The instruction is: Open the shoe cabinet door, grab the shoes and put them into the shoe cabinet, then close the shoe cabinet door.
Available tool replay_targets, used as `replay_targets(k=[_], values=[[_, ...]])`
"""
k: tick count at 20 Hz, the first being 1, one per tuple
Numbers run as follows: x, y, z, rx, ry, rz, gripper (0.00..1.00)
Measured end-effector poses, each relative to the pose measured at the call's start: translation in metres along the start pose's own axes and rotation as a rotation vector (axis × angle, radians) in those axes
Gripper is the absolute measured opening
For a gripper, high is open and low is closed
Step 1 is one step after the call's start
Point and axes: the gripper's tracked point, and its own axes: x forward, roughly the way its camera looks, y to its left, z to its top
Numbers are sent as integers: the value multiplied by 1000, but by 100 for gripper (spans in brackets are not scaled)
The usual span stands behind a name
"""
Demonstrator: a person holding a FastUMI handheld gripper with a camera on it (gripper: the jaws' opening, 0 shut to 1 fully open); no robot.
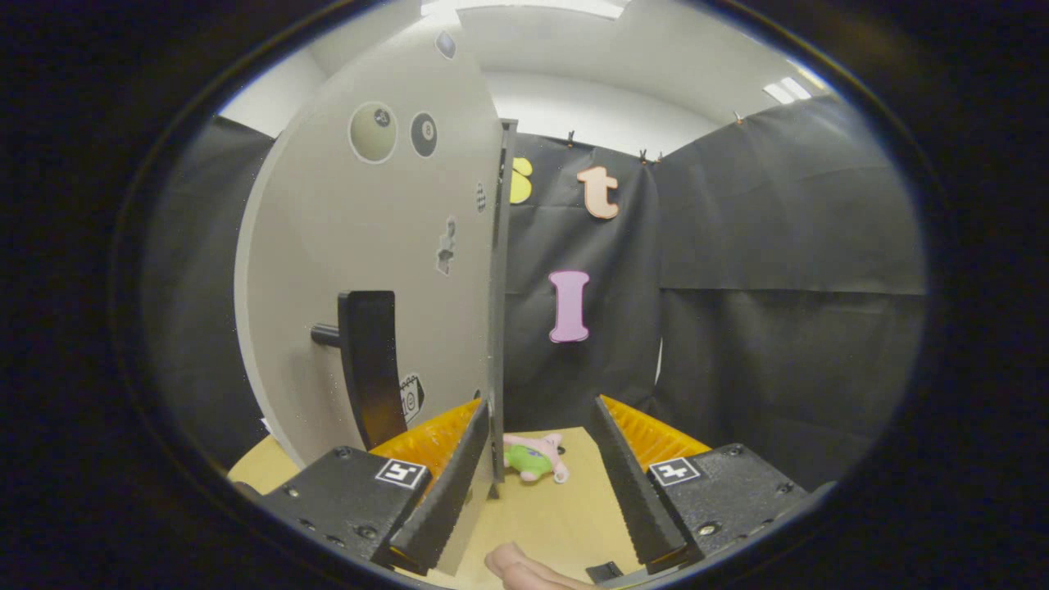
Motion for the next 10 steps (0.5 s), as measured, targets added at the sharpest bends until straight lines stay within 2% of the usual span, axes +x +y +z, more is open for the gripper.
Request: replay_targets(k=[7,10], values=[[5,56,22,-38,-97,-5,86],[15,79,15,-37,-62,12,86]])
